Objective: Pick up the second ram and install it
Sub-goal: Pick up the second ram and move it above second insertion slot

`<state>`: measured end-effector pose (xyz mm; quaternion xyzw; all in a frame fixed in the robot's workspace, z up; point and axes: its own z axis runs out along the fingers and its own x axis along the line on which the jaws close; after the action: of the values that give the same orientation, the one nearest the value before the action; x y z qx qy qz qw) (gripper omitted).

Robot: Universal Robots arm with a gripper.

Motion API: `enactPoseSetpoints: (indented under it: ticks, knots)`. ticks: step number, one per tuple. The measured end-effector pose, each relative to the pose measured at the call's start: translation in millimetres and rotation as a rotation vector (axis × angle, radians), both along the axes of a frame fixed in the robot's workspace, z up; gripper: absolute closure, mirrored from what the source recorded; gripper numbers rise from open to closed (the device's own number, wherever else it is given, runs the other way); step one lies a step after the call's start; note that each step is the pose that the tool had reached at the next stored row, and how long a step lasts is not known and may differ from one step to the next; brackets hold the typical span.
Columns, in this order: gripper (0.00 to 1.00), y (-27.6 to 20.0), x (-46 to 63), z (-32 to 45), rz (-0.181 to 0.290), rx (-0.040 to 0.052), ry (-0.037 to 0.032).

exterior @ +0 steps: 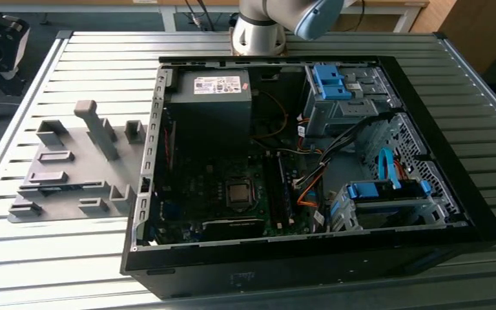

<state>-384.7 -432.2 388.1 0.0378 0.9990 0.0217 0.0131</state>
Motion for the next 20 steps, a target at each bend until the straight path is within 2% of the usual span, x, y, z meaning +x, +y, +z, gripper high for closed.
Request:
enactPoseSetpoints:
  ticks: [4,17,19,20]
  knots:
    - [0.89,-0.1,-0.1,0.0,0.020,0.0000,0.0000]
    - [0.89,-0.2,-0.9,-0.4,0.210,-0.0004,0.0000]
    - [0.89,-0.2,-0.9,-0.6,0.231,-0.0034,0.0002]
    - [0.89,-0.2,-1.0,-0.5,0.239,-0.0079,0.0008]
